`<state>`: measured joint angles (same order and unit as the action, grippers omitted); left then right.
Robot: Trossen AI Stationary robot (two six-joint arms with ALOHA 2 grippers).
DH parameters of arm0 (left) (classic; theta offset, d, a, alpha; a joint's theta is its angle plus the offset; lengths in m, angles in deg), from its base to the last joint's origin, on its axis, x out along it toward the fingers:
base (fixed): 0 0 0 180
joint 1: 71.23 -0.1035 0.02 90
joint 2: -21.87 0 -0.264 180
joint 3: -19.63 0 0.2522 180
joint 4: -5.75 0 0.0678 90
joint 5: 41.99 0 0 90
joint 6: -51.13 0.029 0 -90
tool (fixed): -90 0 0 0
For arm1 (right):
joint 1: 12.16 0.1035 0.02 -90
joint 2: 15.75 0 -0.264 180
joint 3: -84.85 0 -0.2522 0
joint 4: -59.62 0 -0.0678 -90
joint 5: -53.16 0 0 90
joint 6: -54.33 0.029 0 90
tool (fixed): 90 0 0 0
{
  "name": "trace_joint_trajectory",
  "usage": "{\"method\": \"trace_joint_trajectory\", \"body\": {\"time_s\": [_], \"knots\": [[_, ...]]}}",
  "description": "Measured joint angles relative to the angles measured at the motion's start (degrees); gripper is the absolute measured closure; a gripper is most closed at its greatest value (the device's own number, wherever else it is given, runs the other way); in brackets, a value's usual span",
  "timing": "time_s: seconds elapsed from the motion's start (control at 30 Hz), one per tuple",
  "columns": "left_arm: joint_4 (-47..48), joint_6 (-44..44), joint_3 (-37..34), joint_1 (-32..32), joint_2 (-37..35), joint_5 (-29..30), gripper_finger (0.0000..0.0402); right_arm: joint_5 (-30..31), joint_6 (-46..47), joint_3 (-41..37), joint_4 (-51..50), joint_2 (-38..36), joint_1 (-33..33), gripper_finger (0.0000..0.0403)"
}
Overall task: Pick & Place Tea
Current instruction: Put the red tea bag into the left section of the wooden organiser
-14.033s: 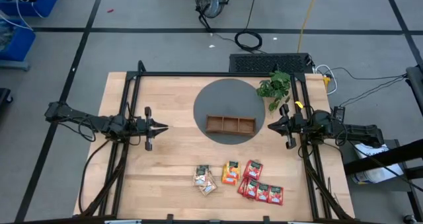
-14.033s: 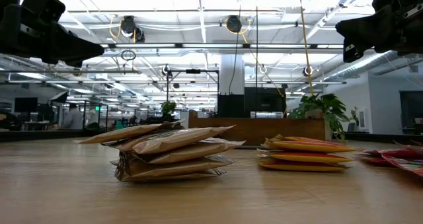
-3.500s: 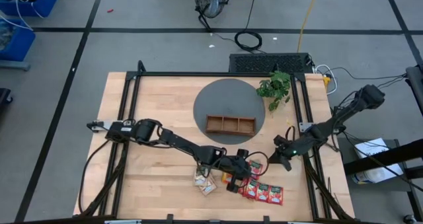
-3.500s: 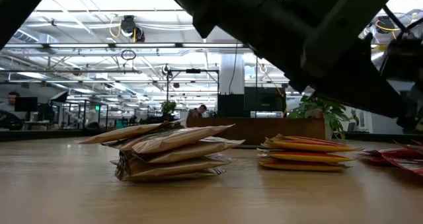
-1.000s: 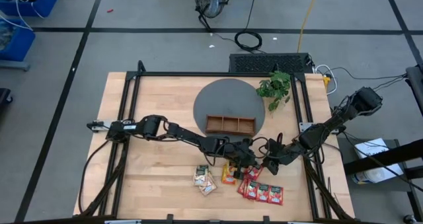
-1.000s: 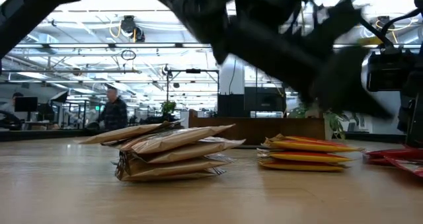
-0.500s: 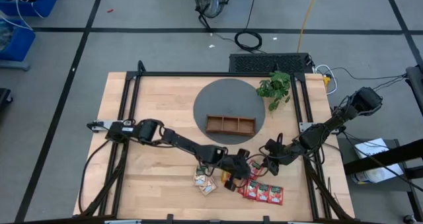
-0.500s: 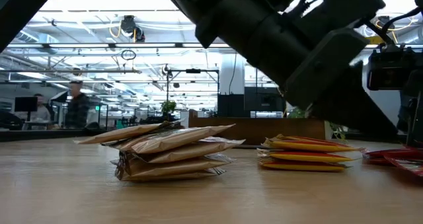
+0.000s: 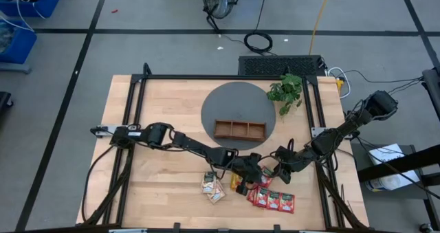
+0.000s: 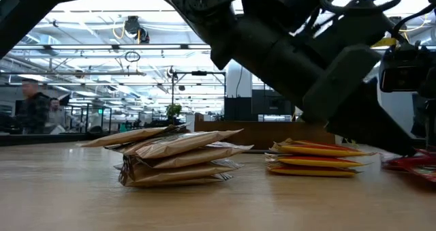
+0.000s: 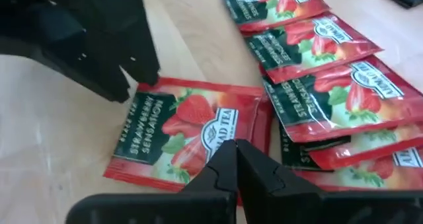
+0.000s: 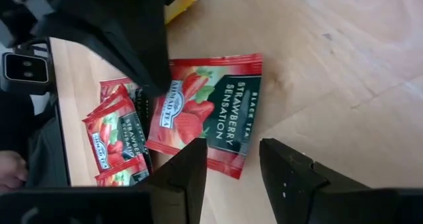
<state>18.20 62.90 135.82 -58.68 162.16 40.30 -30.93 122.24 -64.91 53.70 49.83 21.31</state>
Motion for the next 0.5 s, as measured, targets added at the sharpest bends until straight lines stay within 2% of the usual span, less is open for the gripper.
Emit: {"method": "trace_joint_trajectory", "body": {"time_s": [0.5], "knots": [[-3.76,-2.22,0.00,-1.90,1.90,0.11,0.0394,-1.42,2.65,-1.78,2.26,1.75,0.00,0.0277]]}}
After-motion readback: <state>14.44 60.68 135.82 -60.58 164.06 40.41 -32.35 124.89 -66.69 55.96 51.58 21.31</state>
